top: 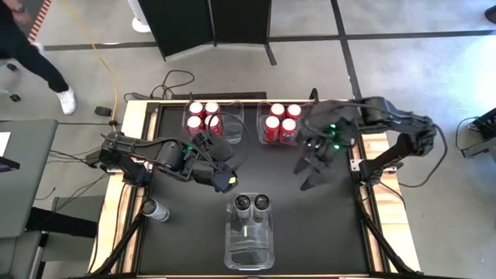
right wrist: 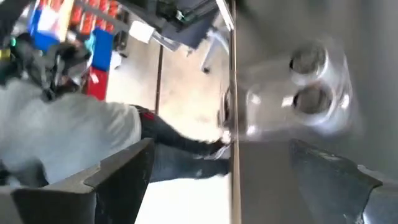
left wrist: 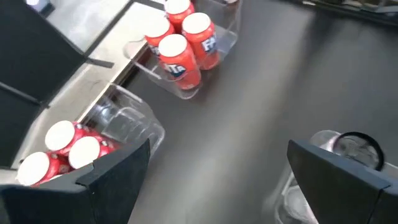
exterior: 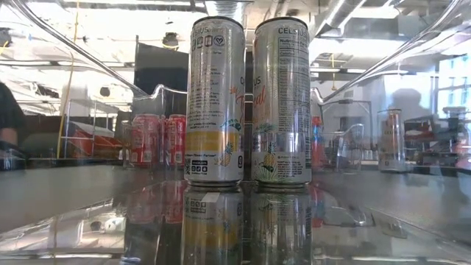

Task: Sort soda cans
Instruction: Put the white yellow soda can into the bottom transparent bin

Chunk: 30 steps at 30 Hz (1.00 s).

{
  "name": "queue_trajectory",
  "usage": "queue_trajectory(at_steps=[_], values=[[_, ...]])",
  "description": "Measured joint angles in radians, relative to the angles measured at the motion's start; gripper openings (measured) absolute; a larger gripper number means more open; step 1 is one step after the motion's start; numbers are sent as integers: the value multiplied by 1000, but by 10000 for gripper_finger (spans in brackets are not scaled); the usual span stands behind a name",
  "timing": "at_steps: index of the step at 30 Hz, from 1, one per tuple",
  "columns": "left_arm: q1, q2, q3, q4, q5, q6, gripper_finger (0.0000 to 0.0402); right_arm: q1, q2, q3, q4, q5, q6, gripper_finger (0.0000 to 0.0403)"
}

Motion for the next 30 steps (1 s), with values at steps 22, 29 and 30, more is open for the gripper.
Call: queue_trajectory(at_steps=[22, 29, 30], values=[[0, 0, 0, 93, 14, 48, 375, -140, 29, -251, -358, 409, 362, 383], [-3, 0, 0, 82, 13, -27, 375, -478, 82, -298, -363, 619, 283, 377], [-5, 0, 0, 75, 13, -31, 375, -524, 89, -298, -363, 638, 274, 373]])
